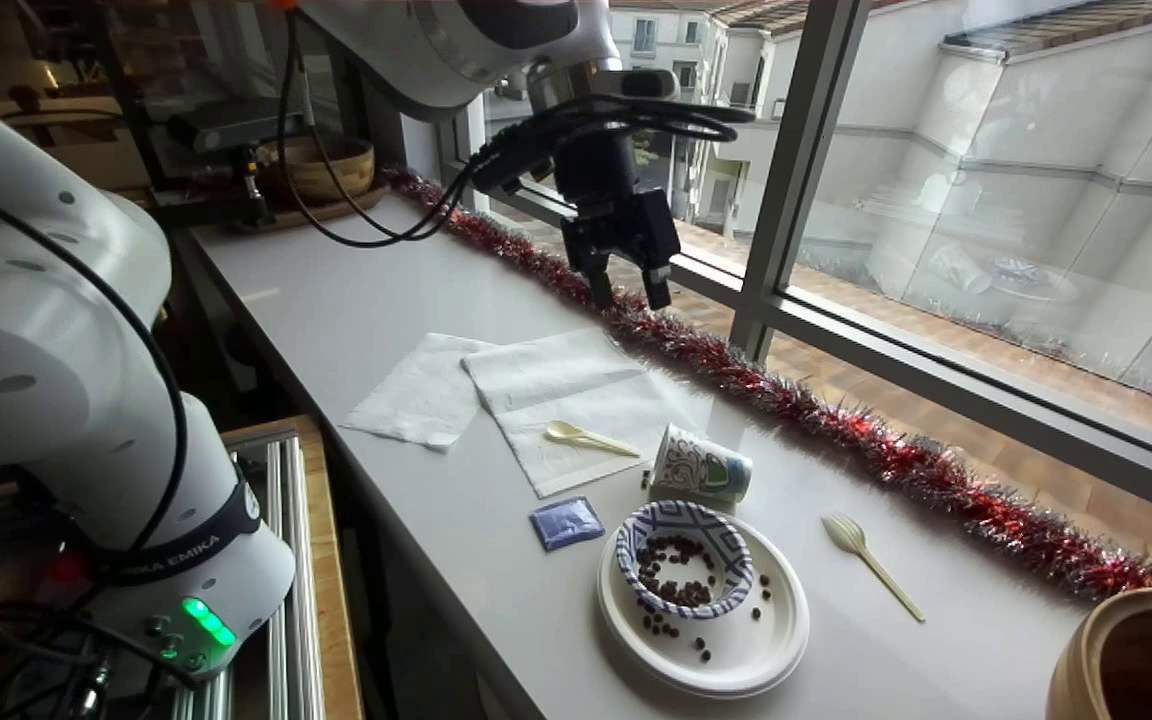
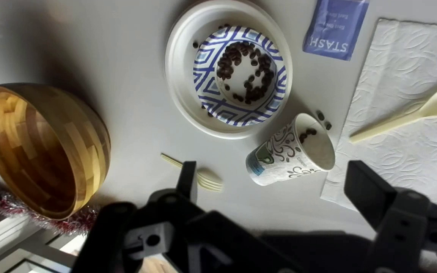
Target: Put the cup upright
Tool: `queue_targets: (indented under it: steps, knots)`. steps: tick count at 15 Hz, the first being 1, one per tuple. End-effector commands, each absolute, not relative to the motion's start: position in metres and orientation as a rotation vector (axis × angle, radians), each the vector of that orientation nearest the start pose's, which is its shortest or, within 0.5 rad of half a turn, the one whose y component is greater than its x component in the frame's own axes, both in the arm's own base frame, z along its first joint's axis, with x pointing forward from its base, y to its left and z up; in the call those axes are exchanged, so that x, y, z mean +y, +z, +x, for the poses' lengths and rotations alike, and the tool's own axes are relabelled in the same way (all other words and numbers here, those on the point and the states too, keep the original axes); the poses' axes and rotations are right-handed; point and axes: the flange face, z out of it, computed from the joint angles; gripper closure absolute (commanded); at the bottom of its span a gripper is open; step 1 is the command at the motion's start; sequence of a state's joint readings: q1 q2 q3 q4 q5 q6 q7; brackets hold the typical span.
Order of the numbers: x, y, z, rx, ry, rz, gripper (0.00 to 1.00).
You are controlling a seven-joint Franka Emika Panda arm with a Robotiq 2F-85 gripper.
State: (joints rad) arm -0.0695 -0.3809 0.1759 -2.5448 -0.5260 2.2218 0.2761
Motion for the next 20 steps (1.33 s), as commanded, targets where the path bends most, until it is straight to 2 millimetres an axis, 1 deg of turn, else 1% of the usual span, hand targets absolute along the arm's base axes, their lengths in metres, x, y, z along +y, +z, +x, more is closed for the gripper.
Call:
queue_targets:
  steps: [1,2,4,5,8,11,12,13,14,16,17,20]
  knots:
    - [0.036,0.365,0.447,-0.332,-0.348,-3.636,0.00]
    - [0.038,0.351,0.452,-0.359,-0.359,-3.642,0.00]
    - [0.041,0.328,0.461,-0.338,-0.395,-3.645,0.00]
    - [0.044,0.316,0.464,-0.356,-0.401,-3.655,0.00]
    - [0.050,0.282,0.470,-0.398,-0.363,-3.682,0.00]
    - [0.052,0.254,0.478,-0.408,-0.336,-3.708,0.00]
    - [0.052,0.243,0.480,-0.446,-0.305,-3.722,0.00]
    - [0.052,0.236,0.482,-0.443,-0.263,-3.723,0.00]
    - [0.051,0.252,0.470,-0.435,-0.272,-3.700,0.00]
    - [0.051,0.239,0.475,-0.446,-0.231,-3.699,0.00]
    - [0.051,0.236,0.477,-0.447,-0.224,-3.698,0.00]
    - [0.051,0.237,0.480,-0.445,-0.231,-3.698,0.00]
